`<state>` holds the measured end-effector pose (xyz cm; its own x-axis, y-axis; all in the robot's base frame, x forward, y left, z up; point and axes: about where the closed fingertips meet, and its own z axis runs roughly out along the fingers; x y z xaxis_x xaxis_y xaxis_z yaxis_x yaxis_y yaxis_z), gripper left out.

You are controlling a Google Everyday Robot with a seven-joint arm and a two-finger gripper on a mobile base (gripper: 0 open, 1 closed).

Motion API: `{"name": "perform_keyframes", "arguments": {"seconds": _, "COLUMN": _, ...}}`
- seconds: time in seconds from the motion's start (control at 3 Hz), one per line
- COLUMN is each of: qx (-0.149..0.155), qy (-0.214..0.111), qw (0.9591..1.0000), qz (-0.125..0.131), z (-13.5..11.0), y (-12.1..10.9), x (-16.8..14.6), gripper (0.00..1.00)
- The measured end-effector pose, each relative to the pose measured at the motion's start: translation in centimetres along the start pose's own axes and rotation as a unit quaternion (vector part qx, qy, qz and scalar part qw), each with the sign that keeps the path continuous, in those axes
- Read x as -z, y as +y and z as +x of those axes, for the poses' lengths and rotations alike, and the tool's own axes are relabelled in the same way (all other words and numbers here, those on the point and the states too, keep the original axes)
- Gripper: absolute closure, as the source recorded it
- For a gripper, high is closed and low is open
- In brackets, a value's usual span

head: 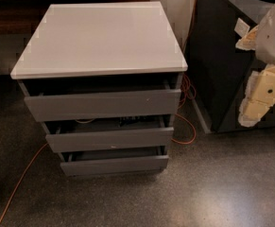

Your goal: Pick blue chip bag from middle drawer and place on counter

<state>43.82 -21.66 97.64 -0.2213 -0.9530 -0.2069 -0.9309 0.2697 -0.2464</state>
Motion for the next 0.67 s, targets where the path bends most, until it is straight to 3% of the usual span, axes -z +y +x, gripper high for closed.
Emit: {"name": "perform_keyframes", "arguments": {"seconds": 0.67, "qx": 0.000, "qy": -0.010, "qw": 0.9999, "qz": 0.011, "z": 0.4, "y": -0.7, "x": -1.8, "gripper": 0.00}}
